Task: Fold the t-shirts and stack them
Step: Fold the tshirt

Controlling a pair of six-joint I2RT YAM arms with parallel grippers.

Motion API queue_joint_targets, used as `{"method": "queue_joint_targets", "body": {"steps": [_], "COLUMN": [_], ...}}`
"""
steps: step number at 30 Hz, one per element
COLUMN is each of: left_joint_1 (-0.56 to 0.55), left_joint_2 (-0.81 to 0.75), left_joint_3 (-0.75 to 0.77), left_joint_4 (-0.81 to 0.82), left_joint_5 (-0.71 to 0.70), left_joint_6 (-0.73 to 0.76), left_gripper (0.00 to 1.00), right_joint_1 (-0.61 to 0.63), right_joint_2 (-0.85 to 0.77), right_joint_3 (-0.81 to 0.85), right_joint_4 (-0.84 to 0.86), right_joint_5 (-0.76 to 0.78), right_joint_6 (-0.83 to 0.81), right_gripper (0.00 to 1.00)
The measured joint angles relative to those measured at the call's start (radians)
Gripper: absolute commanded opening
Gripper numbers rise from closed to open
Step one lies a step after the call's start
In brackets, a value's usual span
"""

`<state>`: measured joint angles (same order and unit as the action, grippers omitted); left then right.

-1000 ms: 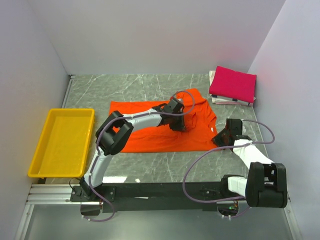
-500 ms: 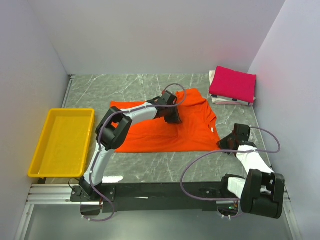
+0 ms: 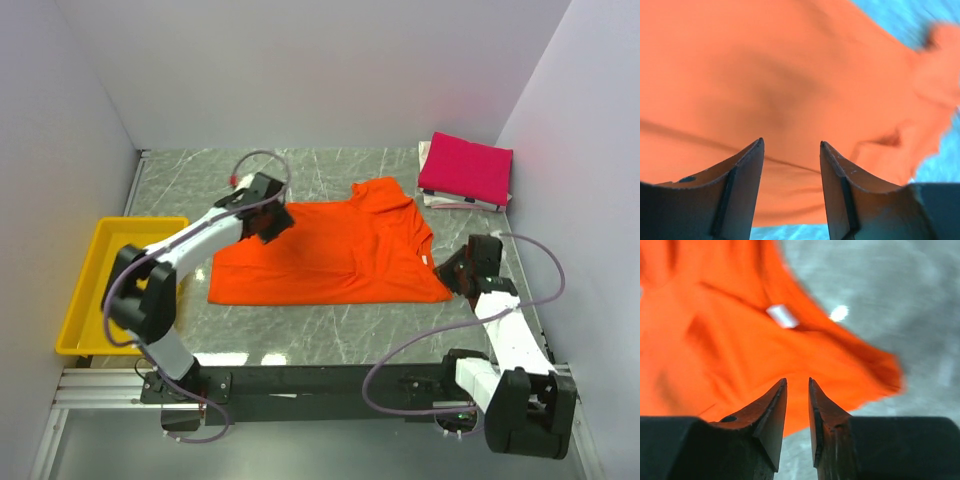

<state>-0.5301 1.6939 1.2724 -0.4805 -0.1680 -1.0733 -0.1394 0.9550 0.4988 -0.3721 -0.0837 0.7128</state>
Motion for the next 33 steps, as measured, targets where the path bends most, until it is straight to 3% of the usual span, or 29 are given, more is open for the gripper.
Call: {"method": "queue_joint_targets", "body": {"steps": [4, 9, 12, 16, 21, 33], "left_joint_1": [0.084, 0.195, 0.237, 0.282, 0.328, 0.379], "left_joint_2": [-0.097, -0.107, -0.141, -0.192, -0.231, -0.282], "left_joint_3": [-0.168, -0.357, -0.412, -0.48, -0.534, -0.604], "left_joint_4": [-0.048, -0.055, -0.024, 0.016, 0.07, 0.143], "left_joint_5": [-0.064, -0.069, -0.058, -0.04, 0.0, 0.063], "left_joint_6": [-0.078, -0.117, -0.134, -0.154, -0.177, -0.181], "left_gripper": [0.53, 0.52, 0.53, 0.53, 0.53, 0.53], "right_joint_1": [0.133, 0.227, 0.233, 0.233, 0.234, 0.196], "right_joint_2": [0.127, 0.308, 0.378, 0.41, 0.414, 0.384], "right_joint_3": [0.11, 0.172, 0.169, 0.146, 0.131, 0.103], "right_joint_4": [0.026, 0.091, 0.104, 0.119, 0.135, 0.14], "right_joint_5": [0.005, -0.001, -0.003, 0.007, 0.024, 0.013], "right_joint_6": [-0.009, -0.013, -0.011, 0.001, 0.029, 0.115], "right_gripper": [0.35, 0.4, 0.48, 0.69, 0.82, 0.84]}}
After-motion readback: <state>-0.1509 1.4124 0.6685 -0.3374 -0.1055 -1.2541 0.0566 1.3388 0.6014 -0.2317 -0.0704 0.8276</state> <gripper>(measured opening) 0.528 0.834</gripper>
